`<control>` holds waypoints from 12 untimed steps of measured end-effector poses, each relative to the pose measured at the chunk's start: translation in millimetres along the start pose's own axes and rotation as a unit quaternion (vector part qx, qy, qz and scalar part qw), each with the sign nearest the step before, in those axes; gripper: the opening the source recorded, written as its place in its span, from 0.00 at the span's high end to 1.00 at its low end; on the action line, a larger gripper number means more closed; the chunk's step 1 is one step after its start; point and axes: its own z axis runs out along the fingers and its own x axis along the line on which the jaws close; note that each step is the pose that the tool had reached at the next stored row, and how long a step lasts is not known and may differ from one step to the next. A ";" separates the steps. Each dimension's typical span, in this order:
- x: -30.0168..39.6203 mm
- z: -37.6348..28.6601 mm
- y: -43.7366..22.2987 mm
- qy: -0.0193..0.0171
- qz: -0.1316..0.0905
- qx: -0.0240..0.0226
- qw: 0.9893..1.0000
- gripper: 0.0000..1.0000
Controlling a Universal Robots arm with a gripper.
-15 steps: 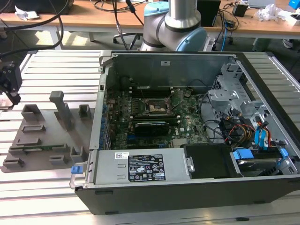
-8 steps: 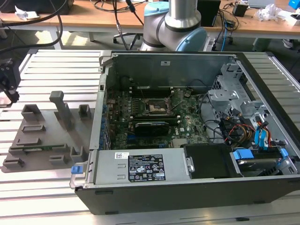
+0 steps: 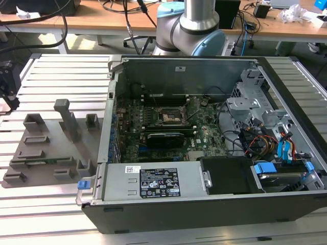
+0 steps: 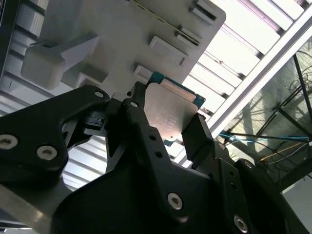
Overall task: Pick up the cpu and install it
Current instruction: 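Pick up the cpu and move it towards the insertion slot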
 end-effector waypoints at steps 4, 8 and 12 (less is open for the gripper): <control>-0.1 -4.5 -0.1 0.000 0.000 0.000 1.000 0.45; -0.3 -9.0 -0.2 0.000 0.000 0.000 1.000 0.45; -0.4 -15.4 -0.3 0.000 0.000 0.000 1.000 0.45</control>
